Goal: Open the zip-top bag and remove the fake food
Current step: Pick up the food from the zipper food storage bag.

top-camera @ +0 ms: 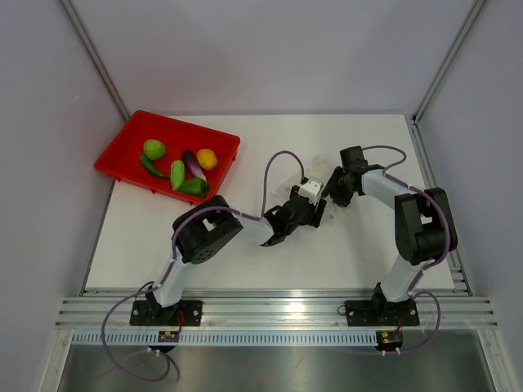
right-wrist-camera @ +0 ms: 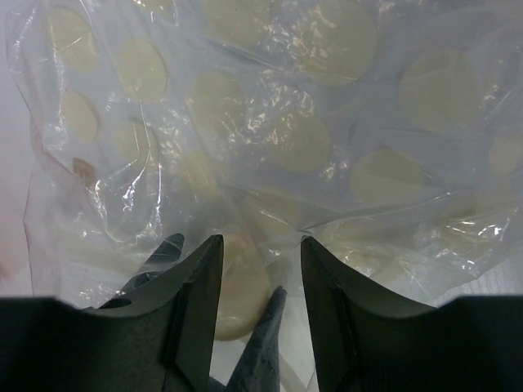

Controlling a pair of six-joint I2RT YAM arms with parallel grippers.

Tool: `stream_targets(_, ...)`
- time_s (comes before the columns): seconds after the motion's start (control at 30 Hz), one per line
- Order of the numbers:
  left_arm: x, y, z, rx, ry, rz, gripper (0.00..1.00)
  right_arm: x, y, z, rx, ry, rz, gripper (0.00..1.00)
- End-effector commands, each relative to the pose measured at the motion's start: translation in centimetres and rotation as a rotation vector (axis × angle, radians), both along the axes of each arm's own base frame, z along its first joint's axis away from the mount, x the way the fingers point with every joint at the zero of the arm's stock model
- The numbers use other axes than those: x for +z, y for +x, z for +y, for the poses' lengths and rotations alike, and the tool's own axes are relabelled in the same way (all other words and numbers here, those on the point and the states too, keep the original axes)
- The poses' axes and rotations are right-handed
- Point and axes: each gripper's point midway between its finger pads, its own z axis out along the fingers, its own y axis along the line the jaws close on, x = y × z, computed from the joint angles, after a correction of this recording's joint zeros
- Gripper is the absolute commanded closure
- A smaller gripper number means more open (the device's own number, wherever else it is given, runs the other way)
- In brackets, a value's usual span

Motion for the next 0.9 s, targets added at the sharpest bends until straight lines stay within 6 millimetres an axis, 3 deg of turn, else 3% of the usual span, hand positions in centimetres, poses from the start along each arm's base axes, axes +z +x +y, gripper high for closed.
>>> stream_targets(0.0,1.2,1.1,-0.5,0.018,-0.031,-0.03,0.32,1.5,0.4,1.1,0.045,0.034,-0.055,0.5)
stream_targets(0.2,1.5,1.2,-0.3,0.015,-0.041,-0.029,0.47,1.5,0.4,0.9,0.041,0.021,-0.054,0.5)
stream_targets(0.33,1.9,0.8,-0.4,-0.002,-0.054,-0.023,0.52,1.0,0.7,0.4,0.021,-0.006,-0.042,0.52)
stream_targets(0.53,3.3,0.1,-0.7,-0.041,-0.039,-0.045,0.55,0.0,1.4,-0.7,-0.022,-0.038,-0.008,0.54)
stream_targets(0.87,3.6,-1.6,-0.2,-0.04,0.171,0.039,0.55,-0.7,2.4,-4.2,-0.161,-0.065,0.007,0.52)
